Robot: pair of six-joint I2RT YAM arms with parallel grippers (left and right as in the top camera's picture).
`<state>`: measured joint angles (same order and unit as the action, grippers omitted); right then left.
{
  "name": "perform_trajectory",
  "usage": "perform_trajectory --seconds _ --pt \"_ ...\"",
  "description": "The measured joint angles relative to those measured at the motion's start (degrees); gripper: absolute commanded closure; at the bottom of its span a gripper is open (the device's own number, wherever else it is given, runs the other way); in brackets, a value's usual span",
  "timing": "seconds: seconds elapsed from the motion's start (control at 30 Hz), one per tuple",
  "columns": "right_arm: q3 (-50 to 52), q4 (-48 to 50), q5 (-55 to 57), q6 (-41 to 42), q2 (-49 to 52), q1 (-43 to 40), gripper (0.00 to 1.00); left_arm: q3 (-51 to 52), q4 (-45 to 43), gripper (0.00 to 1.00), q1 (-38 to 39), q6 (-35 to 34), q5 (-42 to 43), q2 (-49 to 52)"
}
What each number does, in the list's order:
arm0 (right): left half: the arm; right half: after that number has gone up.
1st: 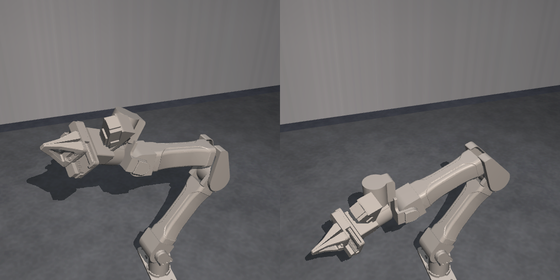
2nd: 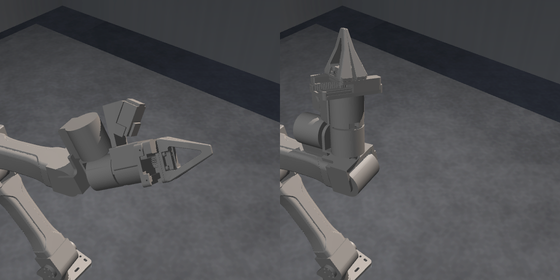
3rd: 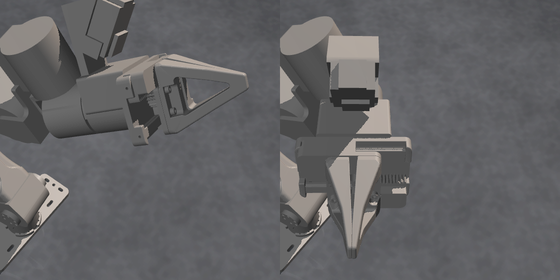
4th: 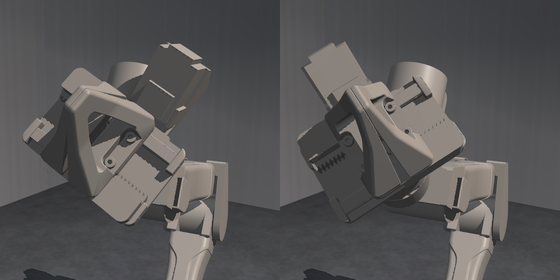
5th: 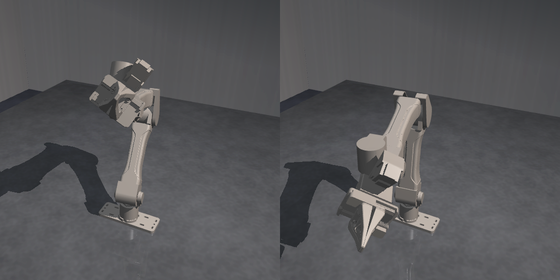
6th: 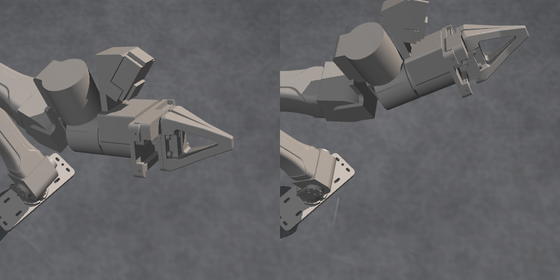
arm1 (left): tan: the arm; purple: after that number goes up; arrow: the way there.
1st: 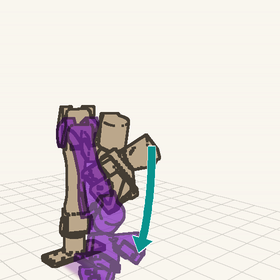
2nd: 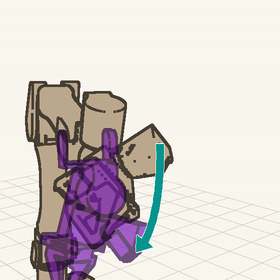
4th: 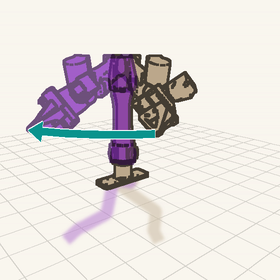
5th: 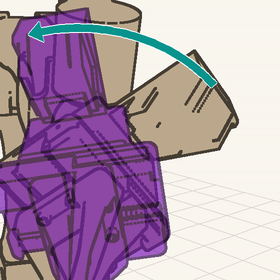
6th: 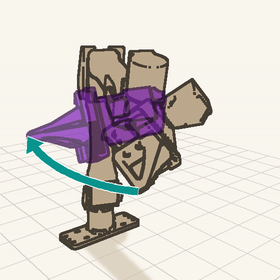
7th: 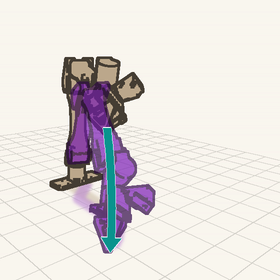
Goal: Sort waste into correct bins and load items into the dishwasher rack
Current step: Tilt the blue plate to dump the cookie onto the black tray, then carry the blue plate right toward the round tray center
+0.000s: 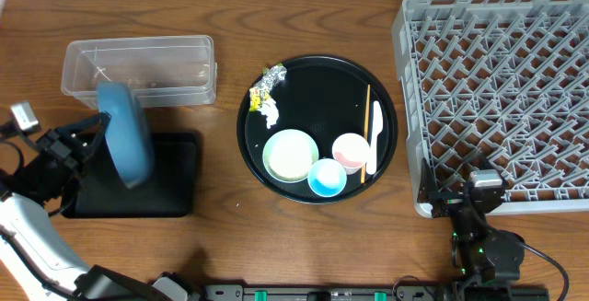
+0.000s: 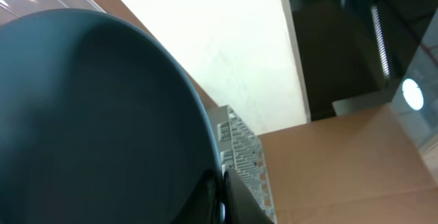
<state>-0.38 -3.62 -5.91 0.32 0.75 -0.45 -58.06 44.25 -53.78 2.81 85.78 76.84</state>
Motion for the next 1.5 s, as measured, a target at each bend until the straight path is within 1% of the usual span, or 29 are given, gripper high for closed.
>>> perform_trajectory --seconds 0.2,0.5,0.73,0.87,0.97,1.13,1.37,1.5 --pt "0.0 0.0 0.0 0.0 0.0 0.0 0.01 3.4 -1.3 0.94 -1.6 0.0 1.1 2.0" --pt "0.0 0.0 0.0 0.0 0.0 0.0 0.01 4.0 -1.7 0.94 -1.9 0.0 1.3 8.2" --pt "0.0 0.0 0.0 0.0 0.0 0.0 0.01 4.0 -3.4 0.94 -0.9 0.0 1.5 7.2" --pt "0.0 0.0 0.0 0.0 0.0 0.0 0.01 4.0 -4.3 0.94 0.8 0.0 1.5 4.0" --pt "0.0 0.0 0.0 0.0 0.0 0.0 0.01 4.0 -4.3 0.94 1.9 -1.3 0.9 1.4" --pt "0.0 0.0 0.0 0.0 0.0 0.0 0.01 4.0 -4.3 0.94 6.0 -3.0 -2.4 -4.2" --pt "0.0 0.0 0.0 0.0 0.0 0.0 0.01 4.0 -3.9 0.93 17.8 -4.7 -8.0 -14.6" --pt "0.0 0.0 0.0 0.0 0.0 0.0 0.01 2.8 0.7 0.94 23.6 -5.8 -12.5 -20.2"
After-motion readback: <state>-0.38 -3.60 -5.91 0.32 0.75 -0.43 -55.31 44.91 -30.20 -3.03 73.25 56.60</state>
